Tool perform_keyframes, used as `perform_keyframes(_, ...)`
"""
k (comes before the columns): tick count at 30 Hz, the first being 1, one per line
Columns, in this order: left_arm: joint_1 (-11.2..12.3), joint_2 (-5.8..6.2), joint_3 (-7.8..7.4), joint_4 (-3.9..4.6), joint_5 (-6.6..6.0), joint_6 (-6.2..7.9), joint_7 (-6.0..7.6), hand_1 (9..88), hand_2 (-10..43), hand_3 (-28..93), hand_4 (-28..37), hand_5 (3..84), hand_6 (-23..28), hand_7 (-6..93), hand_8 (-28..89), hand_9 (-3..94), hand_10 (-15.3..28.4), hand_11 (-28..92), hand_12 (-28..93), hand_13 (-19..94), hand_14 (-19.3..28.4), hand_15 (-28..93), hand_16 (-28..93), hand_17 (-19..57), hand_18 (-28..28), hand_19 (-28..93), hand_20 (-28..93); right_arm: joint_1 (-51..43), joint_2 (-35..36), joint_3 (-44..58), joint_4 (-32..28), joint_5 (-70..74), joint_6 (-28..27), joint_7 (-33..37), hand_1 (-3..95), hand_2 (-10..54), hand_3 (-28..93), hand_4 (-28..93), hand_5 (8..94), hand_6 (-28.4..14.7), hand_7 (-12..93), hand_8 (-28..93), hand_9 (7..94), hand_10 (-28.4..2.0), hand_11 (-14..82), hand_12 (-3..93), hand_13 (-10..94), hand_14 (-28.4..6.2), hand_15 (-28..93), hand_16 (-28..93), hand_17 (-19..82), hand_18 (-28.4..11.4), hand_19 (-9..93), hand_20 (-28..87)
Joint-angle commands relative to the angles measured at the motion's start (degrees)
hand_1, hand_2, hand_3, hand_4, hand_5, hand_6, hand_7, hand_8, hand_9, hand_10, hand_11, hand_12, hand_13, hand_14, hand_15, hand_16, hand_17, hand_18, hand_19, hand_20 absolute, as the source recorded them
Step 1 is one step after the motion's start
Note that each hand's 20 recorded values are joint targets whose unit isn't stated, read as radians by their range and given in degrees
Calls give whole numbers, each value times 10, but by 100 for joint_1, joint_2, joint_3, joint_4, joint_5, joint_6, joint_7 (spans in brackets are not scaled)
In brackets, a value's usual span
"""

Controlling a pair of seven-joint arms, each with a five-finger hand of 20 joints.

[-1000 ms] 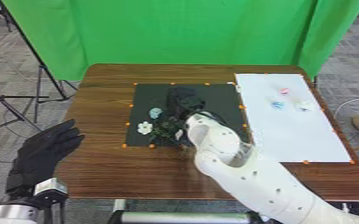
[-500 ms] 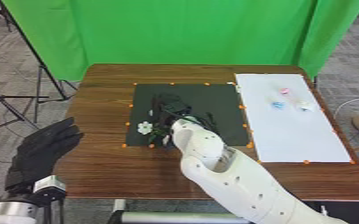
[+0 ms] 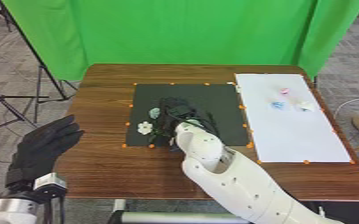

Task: Arrange flowers

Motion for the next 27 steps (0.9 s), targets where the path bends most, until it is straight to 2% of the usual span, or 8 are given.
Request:
perform_keyframes(1,17,-13,33,16,20,-50,-37,272,50,827,-122,457,138,123,-80,379,223,345,87,271,284,570,-121,-96,215,575,118,139,-3,-52,27,-125,210,119,541,-95,766,-283,838,-7,199,30,880,-68,239,395,699,-68,682,336,215,-252,794,369)
perform_keyframes(7,-23,-33,23,25,62,-100,-127,272,50,827,-121,457,138,123,-80,380,224,345,86,272,284,571,-121,-96,214,574,117,93,-52,23,-133,0,-98,94,492,-95,779,-283,794,-17,205,19,842,-84,224,406,636,-88,714,313,179,-256,784,369)
perform_keyframes(11,-41,-49,24,25,78,-114,-168,273,50,828,-121,457,137,123,-80,380,224,346,86,272,284,571,-121,-95,214,574,118,37,-97,90,-190,-23,-284,-3,449,-95,796,-283,754,-24,212,0,783,-100,290,364,597,-115,742,283,155,-264,771,386)
perform_keyframes(12,-69,-58,25,30,96,-138,-214,273,50,828,-121,457,137,123,-80,380,224,346,86,272,284,571,-121,-95,214,574,118,7,-109,127,-207,-10,-344,-7,442,-95,800,-283,751,-24,212,-2,776,-103,301,356,594,-117,746,274,153,-264,769,388)
perform_keyframes(13,-56,-53,22,28,93,-139,-196,273,49,829,-121,457,137,123,-80,380,224,346,86,272,284,571,-121,-95,214,574,117,25,-102,106,-216,49,-341,19,417,-95,812,-283,738,-24,208,-17,751,-111,344,321,582,-126,757,256,149,-267,764,398)
perform_keyframes(18,-72,-56,17,36,117,-165,-244,274,50,829,-121,456,137,124,-81,380,224,346,86,273,283,571,-122,-96,214,575,118,8,-108,136,-236,64,-436,48,386,-95,827,-283,722,-24,202,-78,710,-130,402,276,560,-138,769,243,136,-279,753,412)
perform_keyframes(21,-62,-75,-4,28,125,-174,-269,274,51,829,-121,457,137,124,-81,380,223,346,86,273,283,572,-122,-95,214,575,117,12,-122,156,-223,67,-481,87,377,-95,831,-283,716,-25,204,-131,696,-136,423,258,550,-143,773,241,132,-282,748,417)
perform_keyframes(27,-63,-80,-28,27,151,-183,-327,275,50,828,-120,457,137,124,-82,381,224,345,85,274,283,572,-122,-95,214,575,117,-13,-126,189,-259,66,-596,144,360,-95,842,-283,700,-37,197,-132,663,-152,448,237,524,-157,781,241,123,-283,736,427)
